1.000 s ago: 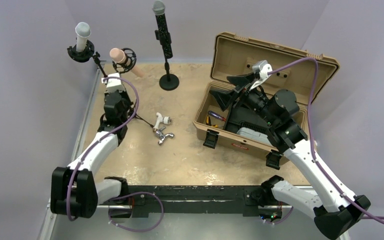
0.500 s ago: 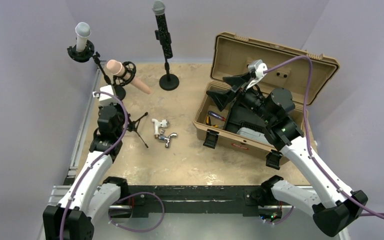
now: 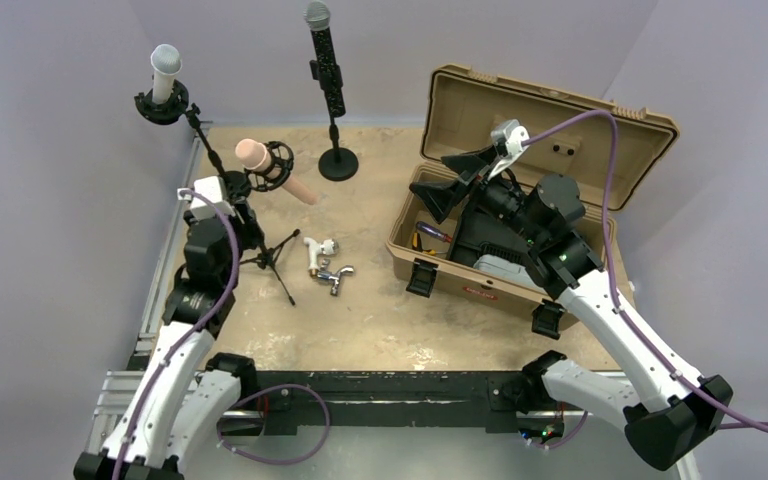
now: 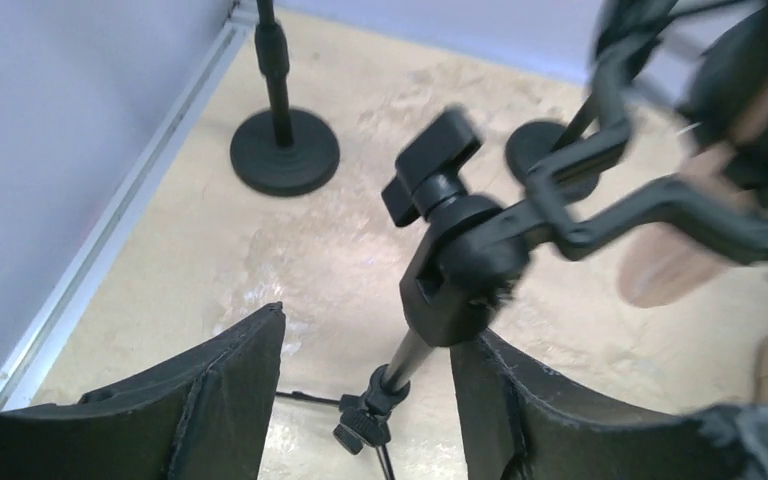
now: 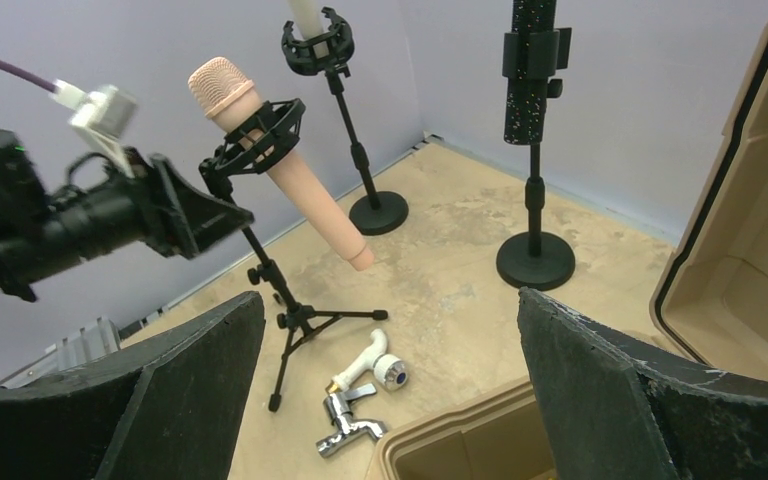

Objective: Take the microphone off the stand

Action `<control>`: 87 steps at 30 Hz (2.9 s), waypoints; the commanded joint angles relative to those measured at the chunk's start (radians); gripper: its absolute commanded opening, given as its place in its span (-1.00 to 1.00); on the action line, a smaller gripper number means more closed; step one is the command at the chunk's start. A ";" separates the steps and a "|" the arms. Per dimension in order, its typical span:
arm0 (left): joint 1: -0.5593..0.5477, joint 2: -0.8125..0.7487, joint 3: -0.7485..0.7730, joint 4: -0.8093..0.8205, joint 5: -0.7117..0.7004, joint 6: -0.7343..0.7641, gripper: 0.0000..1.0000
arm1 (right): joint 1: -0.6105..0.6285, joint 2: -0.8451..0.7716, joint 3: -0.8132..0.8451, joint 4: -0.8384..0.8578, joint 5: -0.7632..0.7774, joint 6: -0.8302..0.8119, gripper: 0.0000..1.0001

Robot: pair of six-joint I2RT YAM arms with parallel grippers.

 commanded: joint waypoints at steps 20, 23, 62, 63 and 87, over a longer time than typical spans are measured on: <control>0.018 0.159 0.694 -0.256 0.283 -0.295 0.51 | -0.003 -0.025 -0.007 0.023 0.014 0.004 0.90; 0.018 0.194 0.714 -0.276 0.261 -0.338 0.43 | -0.003 -0.026 -0.007 0.015 0.018 0.000 0.90; 0.018 0.253 0.659 -0.233 0.260 -0.286 -0.67 | -0.003 -0.011 -0.011 0.019 0.029 0.004 0.90; 0.018 0.252 0.669 -0.233 0.261 -0.279 -0.70 | -0.003 -0.011 -0.011 0.020 0.028 0.004 0.90; 0.018 0.121 0.959 -0.160 0.074 -0.121 -1.00 | -0.003 0.020 -0.009 0.040 0.009 0.021 0.89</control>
